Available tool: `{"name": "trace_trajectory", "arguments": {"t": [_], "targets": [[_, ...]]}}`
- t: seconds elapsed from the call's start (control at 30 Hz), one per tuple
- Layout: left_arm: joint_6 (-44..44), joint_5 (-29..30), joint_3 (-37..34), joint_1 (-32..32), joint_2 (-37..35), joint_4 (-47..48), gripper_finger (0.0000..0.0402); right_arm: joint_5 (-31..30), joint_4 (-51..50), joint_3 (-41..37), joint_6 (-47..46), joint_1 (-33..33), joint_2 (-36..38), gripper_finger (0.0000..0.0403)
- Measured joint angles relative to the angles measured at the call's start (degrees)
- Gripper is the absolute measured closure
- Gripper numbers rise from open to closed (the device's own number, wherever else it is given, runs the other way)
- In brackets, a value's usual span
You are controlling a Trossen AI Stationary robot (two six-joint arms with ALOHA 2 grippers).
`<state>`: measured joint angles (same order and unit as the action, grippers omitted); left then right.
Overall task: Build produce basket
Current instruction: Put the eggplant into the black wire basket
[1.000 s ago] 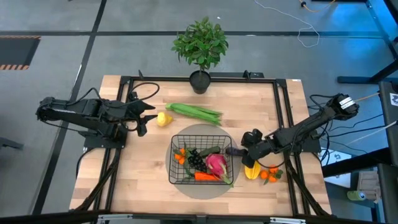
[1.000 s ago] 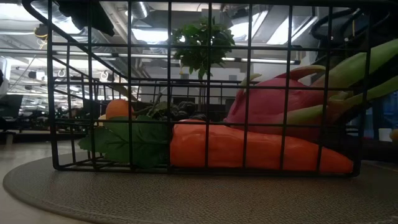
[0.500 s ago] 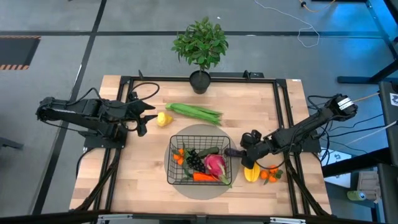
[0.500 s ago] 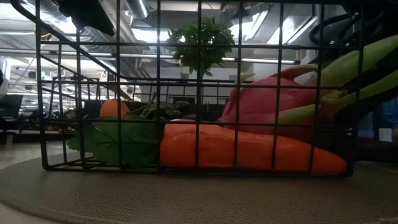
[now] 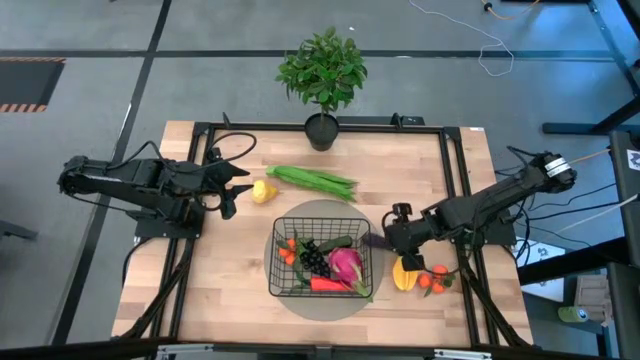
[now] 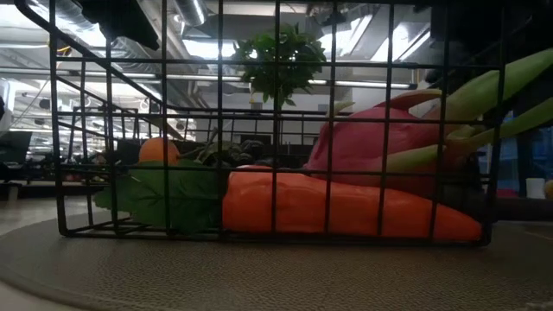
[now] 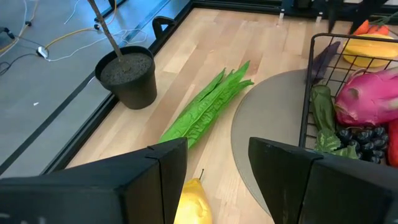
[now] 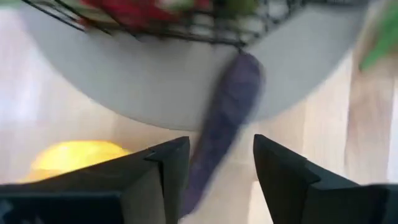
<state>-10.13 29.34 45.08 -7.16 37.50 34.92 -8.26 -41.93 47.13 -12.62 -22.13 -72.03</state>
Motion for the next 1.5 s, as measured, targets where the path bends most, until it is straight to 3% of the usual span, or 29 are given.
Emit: {"name": "trace_trajectory", "arguments": {"t": [0.13,0.37,0.53,0.77,1.03,1.13,1.3,1.5], "targets": [[0.0,0.0,0.0,0.0,0.0,0.0,0.0241,1.9,1.6,5.1,0.3,0.0,0.0,0.0235],[-0.1,0.0,0.0,0.0,0.0,0.0,0.0241,0.1,7.1,10.0,-5.2,0.0,0.1,0.0235],[-0.2,0.0,0.0,0.0,0.0,0.0,0.0241,-3.2,1.4,9.2,-8.4,0.0,-0.3,0.0235],[-0.2,0.0,0.0,0.0,0.0,0.2,0.0241,-3.7,0.0,1.7,-17.9,0.0,-0.5,0.0235],[-0.2,0.0,0.0,0.0,0.0,0.2,0.0241,-1.6,13.9,-11.3,-20.2,0.0,-0.7,0.0235],[-0.2,0.0,0.0,0.0,0.0,0.2,0.0241,-4.0,14.4,-12.9,-23.2,0.0,-0.7,0.0235],[0.2,0.3,0.0,0.0,0.0,0.2,0.0241,-2.6,18.6,-13.8,-23.3,0.0,-0.7,0.0235],[0.3,3.9,0.0,0.0,0.0,0.2,0.0241,-3.7,19.5,-13.8,-24.9,0.0,-3.8,0.0235]]}}
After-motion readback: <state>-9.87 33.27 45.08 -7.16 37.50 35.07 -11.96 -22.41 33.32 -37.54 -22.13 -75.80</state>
